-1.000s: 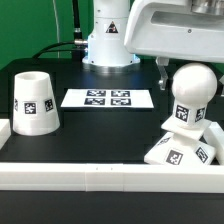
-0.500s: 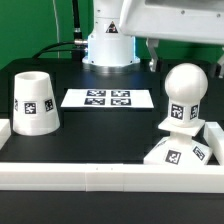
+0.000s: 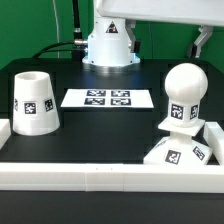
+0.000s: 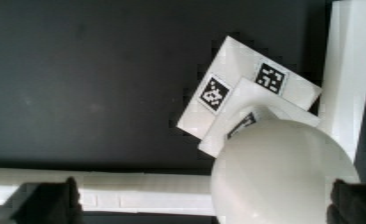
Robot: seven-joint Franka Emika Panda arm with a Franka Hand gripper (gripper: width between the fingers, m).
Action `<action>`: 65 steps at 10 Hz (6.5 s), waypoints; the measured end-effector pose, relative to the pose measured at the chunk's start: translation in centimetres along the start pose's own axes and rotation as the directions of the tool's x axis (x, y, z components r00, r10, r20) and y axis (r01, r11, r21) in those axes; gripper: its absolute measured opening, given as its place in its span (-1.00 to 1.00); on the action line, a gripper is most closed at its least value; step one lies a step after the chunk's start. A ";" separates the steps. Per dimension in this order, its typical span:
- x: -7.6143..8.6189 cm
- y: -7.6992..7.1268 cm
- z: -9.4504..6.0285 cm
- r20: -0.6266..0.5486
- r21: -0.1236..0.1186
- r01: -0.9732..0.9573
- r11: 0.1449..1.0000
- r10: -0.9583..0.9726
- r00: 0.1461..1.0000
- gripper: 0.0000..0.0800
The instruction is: Assemble lamp
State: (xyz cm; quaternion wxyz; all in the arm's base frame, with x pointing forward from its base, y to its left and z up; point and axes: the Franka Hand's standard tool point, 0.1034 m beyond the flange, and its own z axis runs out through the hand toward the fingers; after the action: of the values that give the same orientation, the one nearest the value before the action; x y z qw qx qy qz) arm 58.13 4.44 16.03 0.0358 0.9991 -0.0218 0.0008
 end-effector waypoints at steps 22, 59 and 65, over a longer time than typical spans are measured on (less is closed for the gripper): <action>-10.8 17.7 6.4 0.045 0.155 0.092 0.984 -0.100 0.994 0.75; 2.0 -2.4 -8.2 0.174 0.261 -0.171 0.950 0.127 0.976 -0.89; 2.2 -4.8 -3.1 0.169 0.245 -0.159 0.956 0.120 0.978 -0.89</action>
Offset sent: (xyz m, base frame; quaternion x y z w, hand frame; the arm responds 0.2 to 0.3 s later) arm -0.0855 -0.0950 -0.0027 0.1517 -0.0070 0.0428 0.9875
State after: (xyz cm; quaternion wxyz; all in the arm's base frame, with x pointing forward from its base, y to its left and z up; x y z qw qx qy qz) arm 60.58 9.38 18.76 -0.0961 0.9884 -0.0948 -0.0702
